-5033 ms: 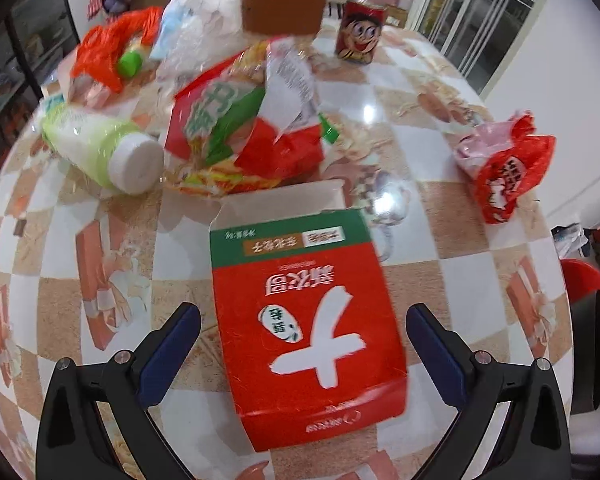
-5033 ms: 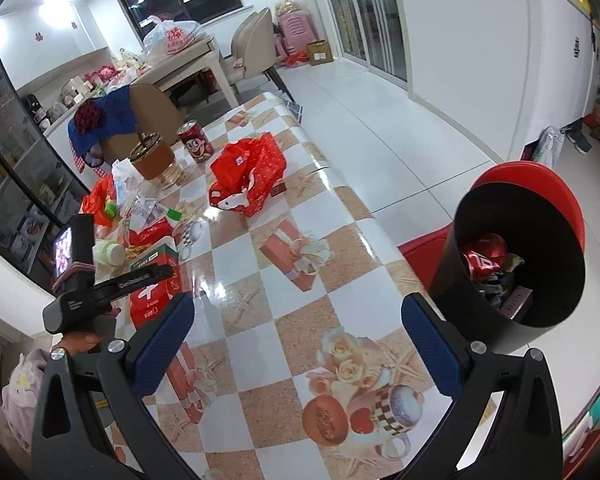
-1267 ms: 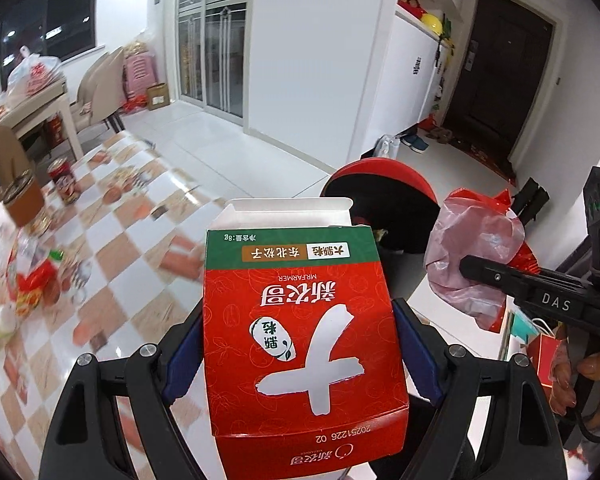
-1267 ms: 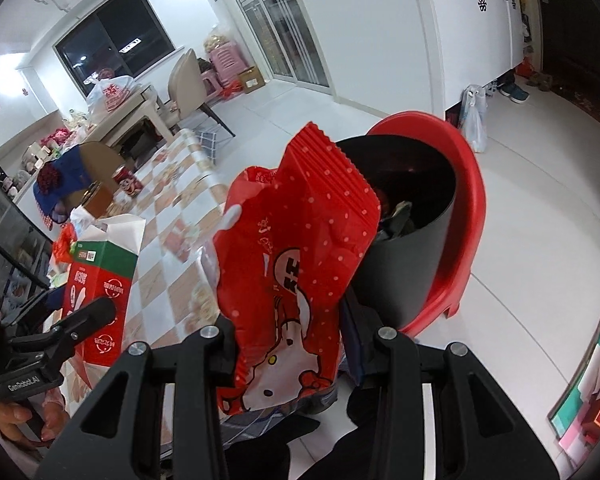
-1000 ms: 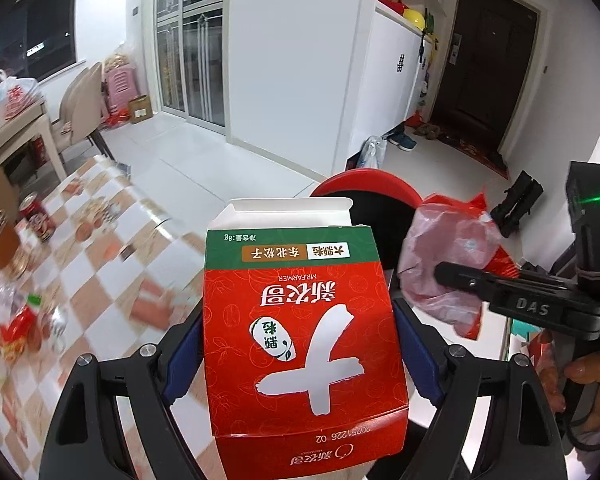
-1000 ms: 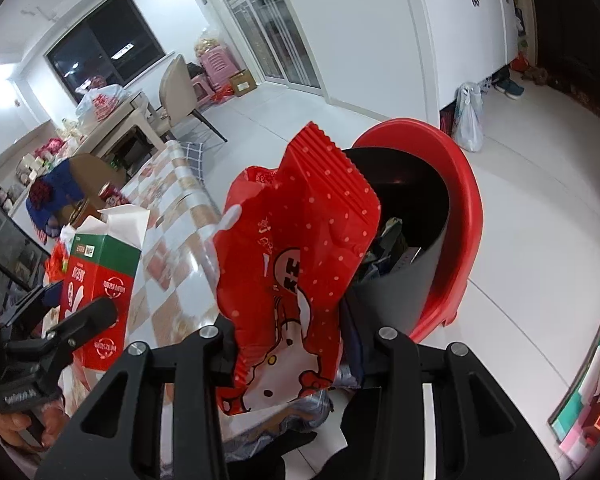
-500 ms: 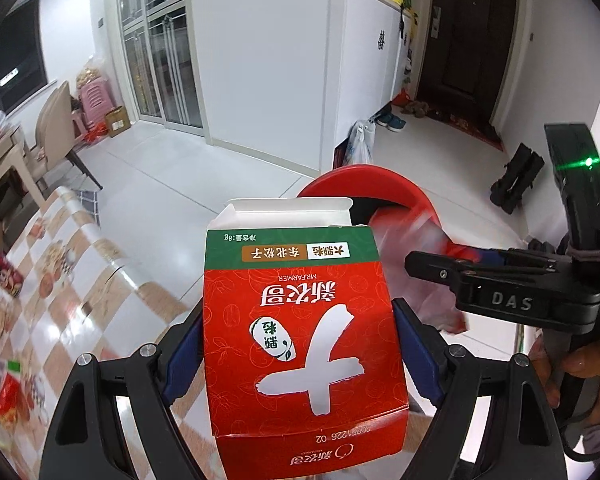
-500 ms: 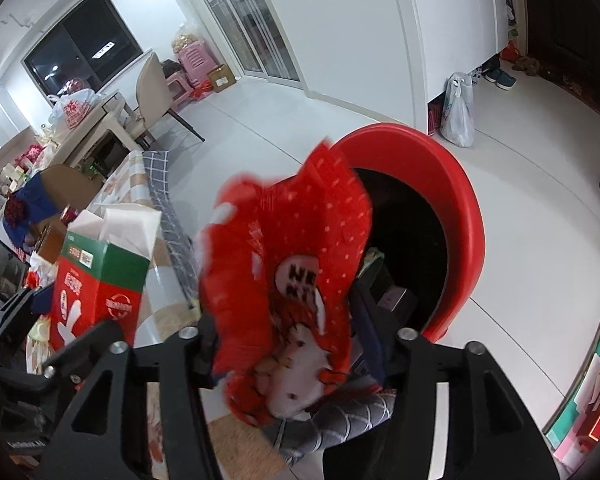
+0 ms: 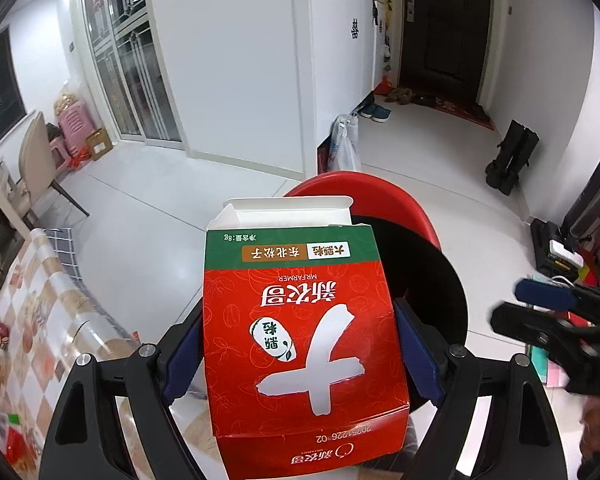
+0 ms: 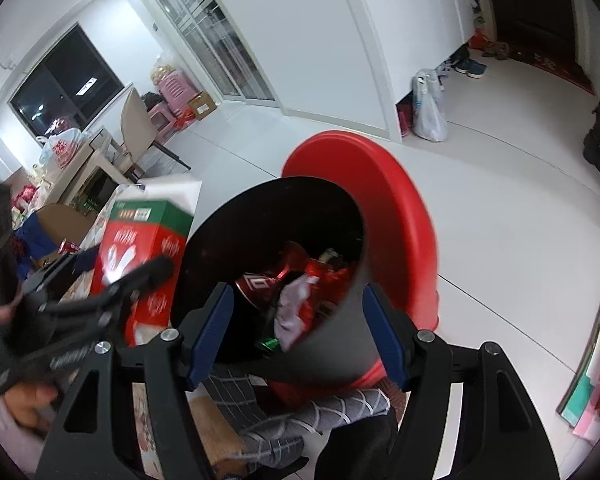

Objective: Collect trash
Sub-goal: 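Open the right tool over the bin while the left tool drops the paper box in, then move both tools back toward the table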

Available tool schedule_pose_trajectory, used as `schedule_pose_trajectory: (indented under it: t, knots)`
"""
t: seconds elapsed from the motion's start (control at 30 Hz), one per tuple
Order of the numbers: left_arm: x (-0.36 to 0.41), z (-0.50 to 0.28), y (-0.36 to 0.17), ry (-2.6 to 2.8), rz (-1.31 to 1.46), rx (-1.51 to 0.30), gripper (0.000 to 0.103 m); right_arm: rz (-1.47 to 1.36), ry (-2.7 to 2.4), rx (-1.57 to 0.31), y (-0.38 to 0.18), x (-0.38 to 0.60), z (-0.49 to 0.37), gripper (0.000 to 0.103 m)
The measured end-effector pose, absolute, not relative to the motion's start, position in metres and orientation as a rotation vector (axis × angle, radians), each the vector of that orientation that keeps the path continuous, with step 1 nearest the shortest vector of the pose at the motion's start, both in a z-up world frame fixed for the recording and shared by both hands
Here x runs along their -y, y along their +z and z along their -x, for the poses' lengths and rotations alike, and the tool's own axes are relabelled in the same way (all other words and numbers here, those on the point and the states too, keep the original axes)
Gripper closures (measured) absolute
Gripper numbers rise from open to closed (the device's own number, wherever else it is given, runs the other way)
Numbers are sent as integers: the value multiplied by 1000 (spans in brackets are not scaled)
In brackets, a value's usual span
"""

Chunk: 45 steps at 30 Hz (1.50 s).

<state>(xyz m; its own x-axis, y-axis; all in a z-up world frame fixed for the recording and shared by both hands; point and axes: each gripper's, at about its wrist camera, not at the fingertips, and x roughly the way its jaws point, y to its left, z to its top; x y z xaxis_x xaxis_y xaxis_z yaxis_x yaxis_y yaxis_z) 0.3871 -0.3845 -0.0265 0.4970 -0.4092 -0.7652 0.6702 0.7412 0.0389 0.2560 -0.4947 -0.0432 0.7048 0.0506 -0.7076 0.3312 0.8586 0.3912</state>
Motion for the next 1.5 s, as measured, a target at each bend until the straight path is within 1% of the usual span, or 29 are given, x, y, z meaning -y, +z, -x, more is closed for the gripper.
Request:
schedule_pose_trajectory:
  t: [0.2,0.3,0.47,0.73,0.8,0.87,1.23,1.37,1.5]
  knots:
    - [383,-393,-26,-643,-271,-804,0,-533,-182,-755,-37,500,-234,35]
    - [381,-390,-25,-641,-270,-826,0,-543,-175,-744,-33,500,-229,35]
    - [355,-379,-14,-609,-248,-832,0,-532,-154,-736,-27,490,-228,34]
    - [290,-348,-1,-518,-299,-820,0,-484,-106,-731,-10,458,-227,22]
    - [271,-340,2,-490,-289,-807,0,-467,-106,-728,-6,448,-224,13]
    - [252,-332,4,-467,-266,-801,0,-455,-103,-726,-4,436,-222,9]
    - [166,-299,8,-335,-205,-790,0,-374,-64,-740,15,379,-217,7]
    - [142,-292,8,-319,-156,-795,0,-337,-52,-727,28,361,-215,0]
    - [120,-286,9,-310,-126,-792,0,-299,-41,-712,39,341,-213,0]
